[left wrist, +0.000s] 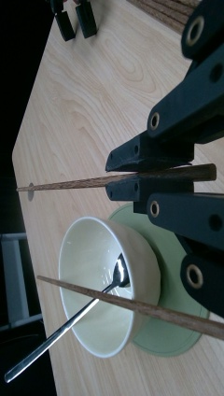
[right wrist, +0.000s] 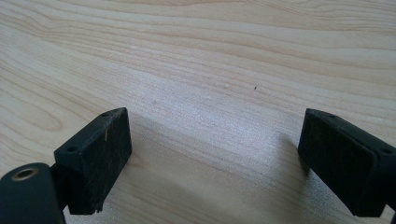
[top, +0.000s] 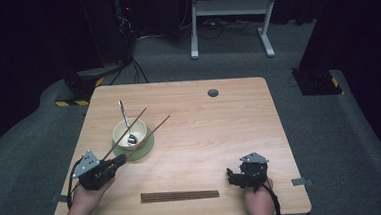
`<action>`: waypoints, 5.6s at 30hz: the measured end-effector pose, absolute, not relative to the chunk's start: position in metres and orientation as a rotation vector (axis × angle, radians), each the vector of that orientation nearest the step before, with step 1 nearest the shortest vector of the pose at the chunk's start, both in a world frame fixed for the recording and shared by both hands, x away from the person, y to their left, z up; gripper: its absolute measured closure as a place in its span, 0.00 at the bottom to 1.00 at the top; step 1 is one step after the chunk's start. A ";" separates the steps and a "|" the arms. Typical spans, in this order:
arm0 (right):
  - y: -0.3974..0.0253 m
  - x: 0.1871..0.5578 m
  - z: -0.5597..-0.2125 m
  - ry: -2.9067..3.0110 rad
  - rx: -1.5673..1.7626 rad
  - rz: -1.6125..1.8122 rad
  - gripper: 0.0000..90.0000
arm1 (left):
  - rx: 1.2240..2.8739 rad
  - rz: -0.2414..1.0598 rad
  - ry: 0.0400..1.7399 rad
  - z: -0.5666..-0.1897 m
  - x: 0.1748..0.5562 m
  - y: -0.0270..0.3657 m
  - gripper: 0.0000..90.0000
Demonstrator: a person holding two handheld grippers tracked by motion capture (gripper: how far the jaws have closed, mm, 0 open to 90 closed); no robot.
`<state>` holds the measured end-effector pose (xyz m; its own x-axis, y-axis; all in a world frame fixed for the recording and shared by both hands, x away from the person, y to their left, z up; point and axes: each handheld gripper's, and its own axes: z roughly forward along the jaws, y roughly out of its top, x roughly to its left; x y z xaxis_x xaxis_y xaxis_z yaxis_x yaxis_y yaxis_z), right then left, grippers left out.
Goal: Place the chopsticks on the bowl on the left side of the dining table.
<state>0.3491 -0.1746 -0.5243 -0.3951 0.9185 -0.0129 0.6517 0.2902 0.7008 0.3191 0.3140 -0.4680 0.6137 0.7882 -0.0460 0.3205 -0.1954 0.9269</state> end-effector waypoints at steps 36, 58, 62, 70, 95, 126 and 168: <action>-0.174 0.349 -0.524 2.149 1.407 0.868 0.11 | 1.718 0.626 1.093 -0.477 0.344 0.346 0.93; -0.174 0.349 -0.524 2.149 1.407 0.868 0.11 | 1.786 0.671 1.073 -0.481 0.343 0.339 0.89; -0.174 0.349 -0.524 2.149 1.407 0.868 0.11 | 1.743 0.689 1.073 -0.475 0.338 0.339 0.82; -0.174 0.349 -0.524 2.150 1.407 0.868 0.11 | 1.676 0.721 1.144 -0.472 0.331 0.356 0.56; -0.174 0.348 -0.524 2.157 1.401 0.873 0.11 | 1.806 0.720 1.135 -0.491 0.339 0.329 0.70; -0.174 0.348 -0.524 2.159 1.398 0.874 0.11 | 1.845 0.635 1.040 -0.489 0.331 0.322 0.84; -0.153 0.337 -0.509 2.181 1.230 0.938 0.15 | 1.816 0.699 1.100 -0.487 0.337 0.336 0.74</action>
<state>0.3370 -0.1528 -0.5095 -0.4923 0.8682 -0.0620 0.5520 0.3665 0.7490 0.3374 0.3365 -0.4868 0.4501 0.8927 0.0232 0.4002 -0.2249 0.8884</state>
